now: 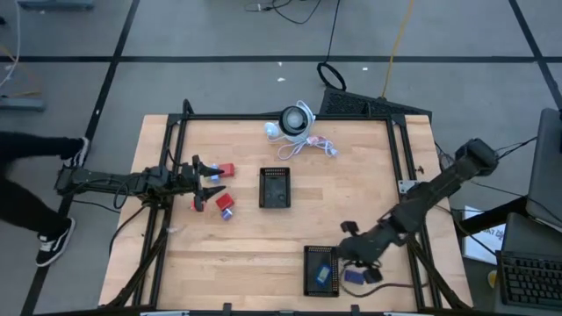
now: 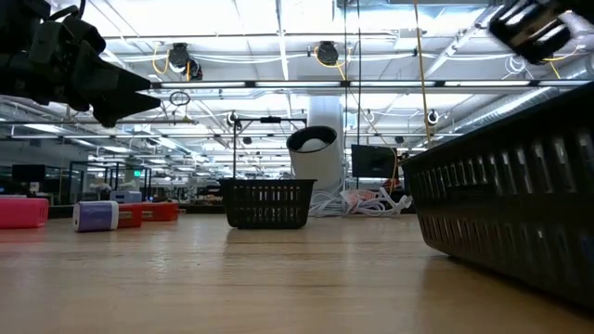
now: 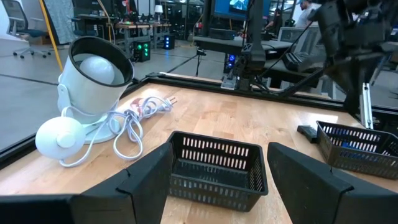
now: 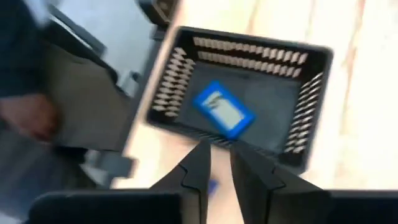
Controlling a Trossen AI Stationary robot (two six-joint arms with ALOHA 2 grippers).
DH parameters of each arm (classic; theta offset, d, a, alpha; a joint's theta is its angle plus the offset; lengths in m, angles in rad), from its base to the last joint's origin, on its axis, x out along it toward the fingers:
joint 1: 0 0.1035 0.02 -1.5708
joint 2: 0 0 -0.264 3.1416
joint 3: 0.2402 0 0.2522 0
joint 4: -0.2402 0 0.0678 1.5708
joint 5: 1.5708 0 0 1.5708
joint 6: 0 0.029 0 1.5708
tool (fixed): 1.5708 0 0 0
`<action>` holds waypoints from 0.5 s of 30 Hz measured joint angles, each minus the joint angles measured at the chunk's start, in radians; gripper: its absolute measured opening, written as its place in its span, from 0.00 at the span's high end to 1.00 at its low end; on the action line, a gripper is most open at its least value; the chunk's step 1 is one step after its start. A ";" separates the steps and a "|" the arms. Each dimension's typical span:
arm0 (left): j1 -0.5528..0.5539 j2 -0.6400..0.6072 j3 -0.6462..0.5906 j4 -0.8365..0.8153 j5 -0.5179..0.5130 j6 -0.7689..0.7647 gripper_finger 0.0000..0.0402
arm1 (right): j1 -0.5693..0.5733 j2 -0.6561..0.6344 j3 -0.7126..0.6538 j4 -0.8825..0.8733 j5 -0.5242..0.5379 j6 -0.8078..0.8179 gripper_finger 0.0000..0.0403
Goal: Pick & Place Office items
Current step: Put the black digital timer into the bottom black basket
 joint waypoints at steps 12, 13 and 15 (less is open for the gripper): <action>0.000 0.000 0.000 0.000 0.000 0.000 0.34 | 0.210 -0.029 -0.337 0.897 0.052 0.213 0.69; 0.000 0.000 0.000 0.000 0.000 0.000 0.34 | 0.224 -0.019 -0.367 1.010 0.052 0.182 0.64; 0.000 0.000 0.000 0.000 0.000 0.000 0.34 | 0.248 -0.002 -0.411 1.193 0.054 0.117 0.55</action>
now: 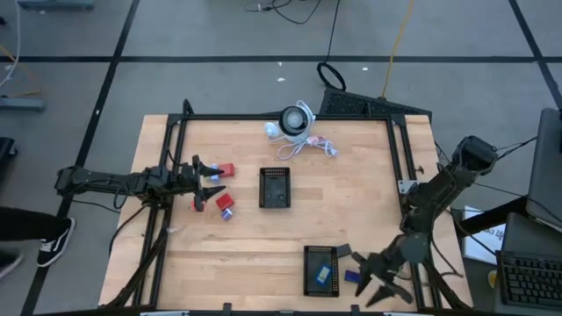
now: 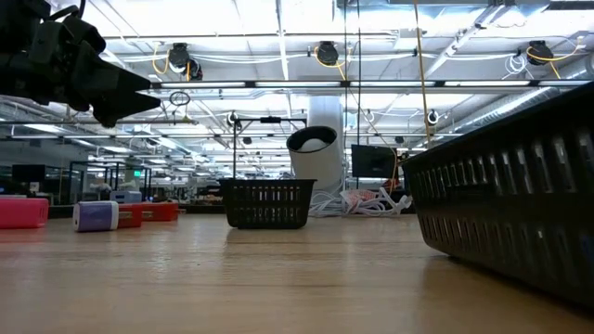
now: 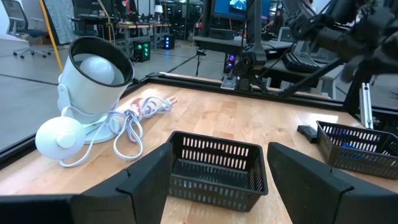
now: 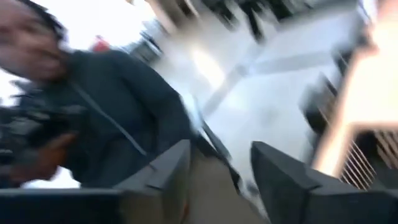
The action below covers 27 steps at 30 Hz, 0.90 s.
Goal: Pick & Place Office items
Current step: Put the black digital timer into the bottom black basket
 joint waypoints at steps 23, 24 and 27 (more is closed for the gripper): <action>0.000 0.000 0.000 0.000 0.000 0.000 0.34 | -0.015 0.012 0.223 -1.221 0.269 -0.162 0.48; 0.000 0.000 0.000 0.000 0.000 0.000 0.34 | -0.027 0.012 0.216 -1.202 0.265 -0.175 0.47; 0.000 0.000 0.000 0.000 0.000 0.000 0.34 | -0.066 0.011 0.193 -1.148 0.260 -0.173 0.45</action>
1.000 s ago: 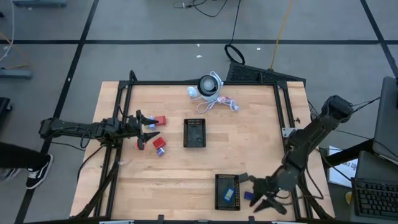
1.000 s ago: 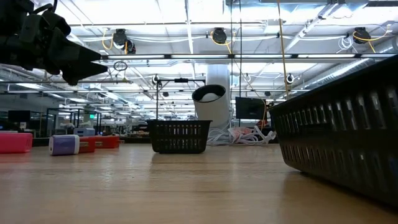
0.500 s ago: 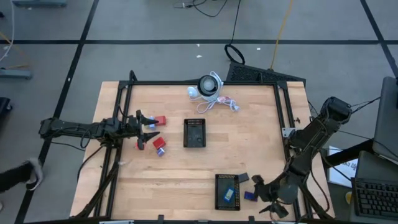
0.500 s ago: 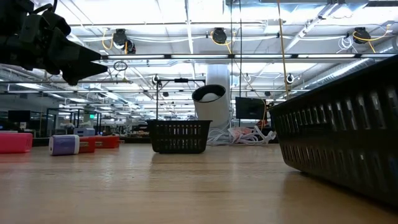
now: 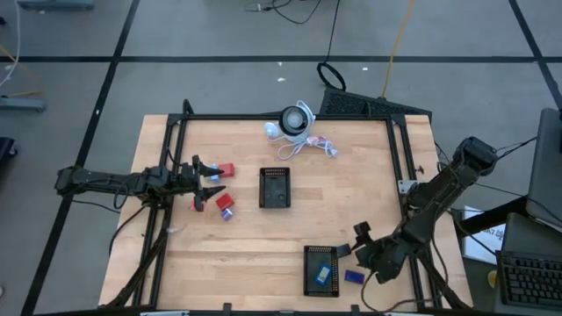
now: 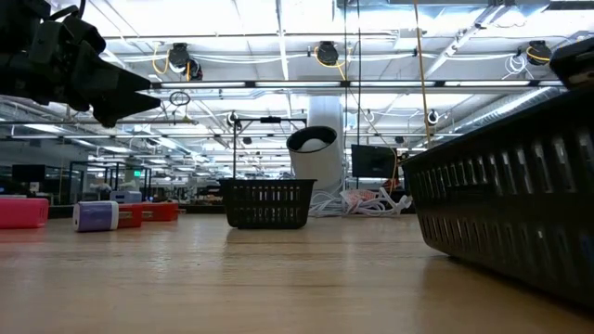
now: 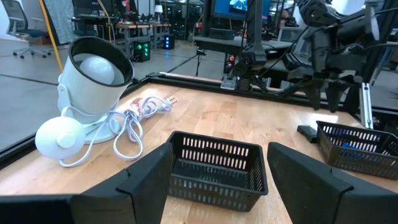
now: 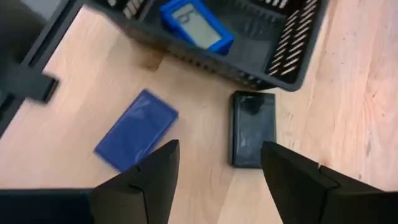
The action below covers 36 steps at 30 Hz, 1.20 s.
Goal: Pick & Place Office items
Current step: Put the black digital timer into the bottom black basket
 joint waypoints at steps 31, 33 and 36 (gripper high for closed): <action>0.000 0.000 0.000 0.005 0.000 0.000 0.34 | -0.169 0.071 -0.317 0.571 -0.151 -0.084 0.38; 0.000 0.000 0.000 0.005 0.000 0.000 0.34 | -0.169 0.093 -0.316 0.595 -0.144 -0.087 0.39; 0.000 0.000 0.000 0.005 0.000 0.000 0.34 | -0.169 0.113 -0.315 0.609 -0.139 -0.089 0.40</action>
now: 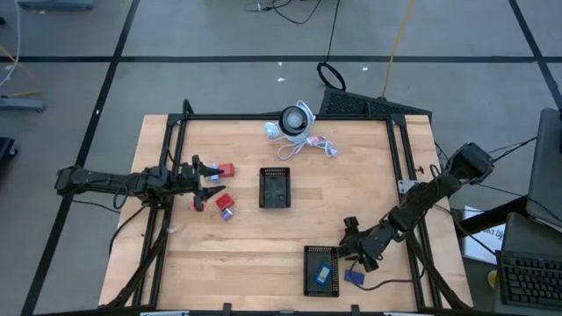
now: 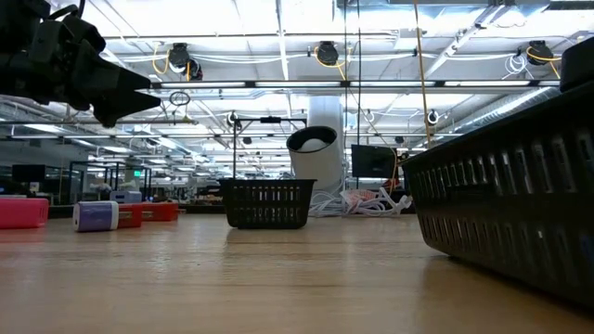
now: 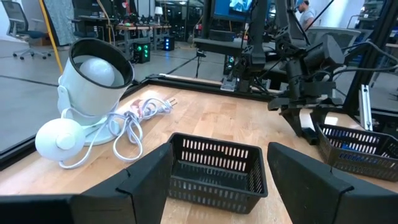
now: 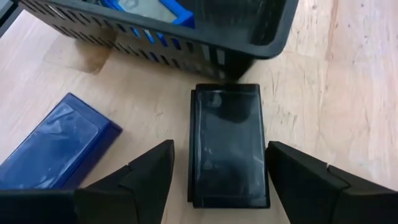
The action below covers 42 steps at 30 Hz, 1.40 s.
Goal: Pick & Place Office items
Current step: Put the black digital timer into the bottom black basket
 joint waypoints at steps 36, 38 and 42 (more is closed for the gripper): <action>0.000 0.000 0.000 0.002 0.000 0.000 0.34 | -0.016 0.004 0.000 -0.213 -0.019 0.046 0.58; 0.000 0.000 0.000 0.002 0.000 0.000 0.34 | -0.021 0.004 0.000 -0.236 -0.020 0.060 0.58; 0.000 0.000 0.000 0.002 0.000 0.000 0.34 | -0.021 0.004 0.000 -0.268 -0.019 0.067 0.58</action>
